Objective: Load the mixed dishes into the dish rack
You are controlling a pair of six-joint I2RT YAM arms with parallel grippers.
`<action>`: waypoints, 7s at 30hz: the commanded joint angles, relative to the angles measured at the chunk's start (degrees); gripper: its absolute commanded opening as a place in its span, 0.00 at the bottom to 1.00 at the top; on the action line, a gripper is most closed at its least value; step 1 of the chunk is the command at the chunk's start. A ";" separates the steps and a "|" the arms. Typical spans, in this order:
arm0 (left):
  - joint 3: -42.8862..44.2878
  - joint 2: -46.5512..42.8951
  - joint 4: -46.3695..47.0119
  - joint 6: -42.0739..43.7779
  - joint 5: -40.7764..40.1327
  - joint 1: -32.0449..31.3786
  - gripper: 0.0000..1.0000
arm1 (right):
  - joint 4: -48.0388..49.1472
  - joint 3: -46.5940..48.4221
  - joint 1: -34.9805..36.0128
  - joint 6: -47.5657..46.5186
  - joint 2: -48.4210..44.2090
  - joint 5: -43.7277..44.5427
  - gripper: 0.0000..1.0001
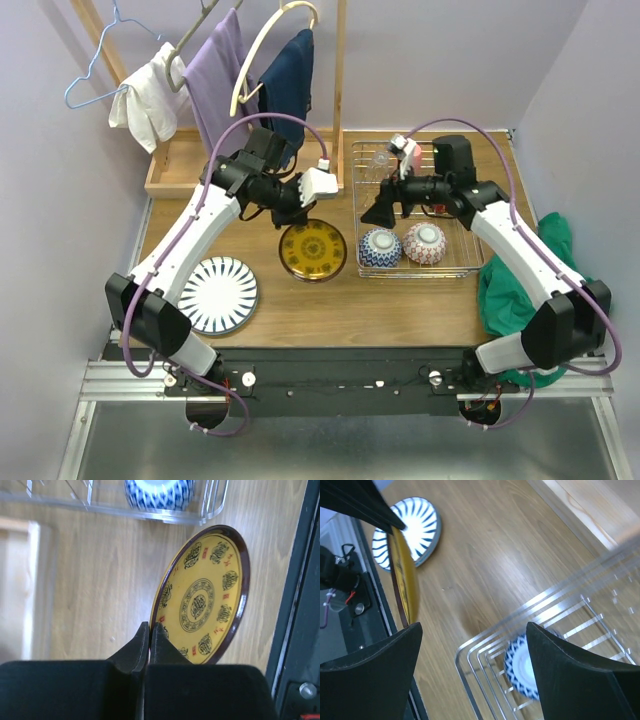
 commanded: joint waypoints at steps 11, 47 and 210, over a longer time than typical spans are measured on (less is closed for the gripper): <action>12.91 6.10 4.62 -6.77 4.36 -1.49 0.00 | 2.14 5.89 5.54 -1.56 4.83 -2.38 0.89; 16.01 1.10 20.36 -15.75 -12.77 -6.58 0.52 | 0.12 6.15 5.89 6.61 -4.13 56.75 0.00; -18.83 18.68 0.24 34.63 -9.88 37.71 0.05 | -12.81 11.15 6.49 -2.97 12.91 26.98 1.00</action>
